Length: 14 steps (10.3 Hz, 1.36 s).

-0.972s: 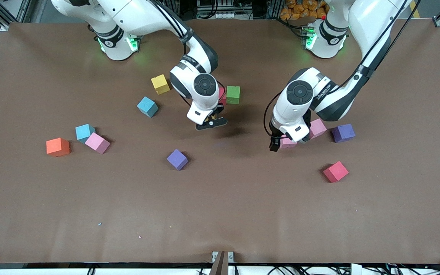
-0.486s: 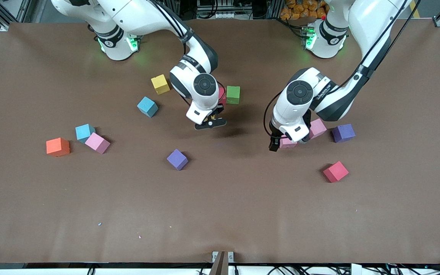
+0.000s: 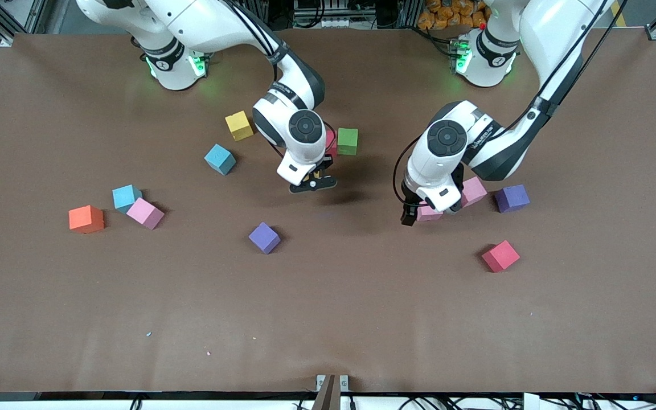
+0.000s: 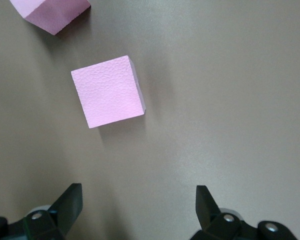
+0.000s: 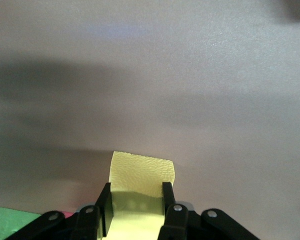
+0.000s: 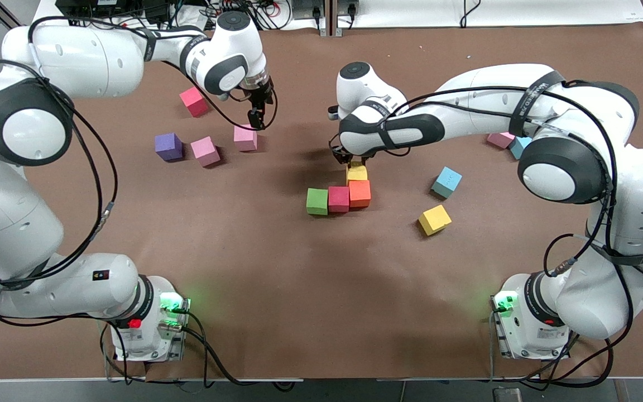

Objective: Arrange 11 blocks into digit 3
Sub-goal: 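Place the yellow cube below the orange cube while the left gripper aligns pink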

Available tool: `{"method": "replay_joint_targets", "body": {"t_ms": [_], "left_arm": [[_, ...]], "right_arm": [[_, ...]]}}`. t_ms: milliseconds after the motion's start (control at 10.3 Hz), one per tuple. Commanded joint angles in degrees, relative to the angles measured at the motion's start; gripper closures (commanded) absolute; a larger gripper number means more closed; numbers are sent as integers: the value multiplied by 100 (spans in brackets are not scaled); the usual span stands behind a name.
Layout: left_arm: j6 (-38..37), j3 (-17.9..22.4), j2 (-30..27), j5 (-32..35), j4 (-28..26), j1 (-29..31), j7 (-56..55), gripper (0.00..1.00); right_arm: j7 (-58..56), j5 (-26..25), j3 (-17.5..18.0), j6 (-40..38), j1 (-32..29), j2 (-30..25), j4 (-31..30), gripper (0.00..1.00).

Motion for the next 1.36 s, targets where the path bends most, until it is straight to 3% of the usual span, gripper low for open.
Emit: {"method": "replay_joint_targets", "body": {"t_ms": [0, 486, 681, 778, 972, 1264], "left_arm": [[-119, -34, 35, 54, 91, 139, 99, 0], [-119, -25, 44, 46, 21, 386, 390, 0], [-137, -34, 44, 2, -93, 683, 259, 0], [-137, -25, 53, -85, -94, 667, -334, 0], [-137, -25, 106, -7, -128, 641, -665, 0], [-128, -16, 114, 220, -278, 632, -656, 0]], "right_arm": [[19, -69, 58, -23, -134, -94, -257, 68], [19, -69, 58, 29, -152, -68, -257, 63], [63, -60, 58, 56, -152, -59, -257, 41], [116, -60, 58, 82, -152, -51, -257, 22], [160, -60, 58, 100, -144, -42, -257, 3], [257, -60, 58, 109, -143, -42, -240, 0]]}}
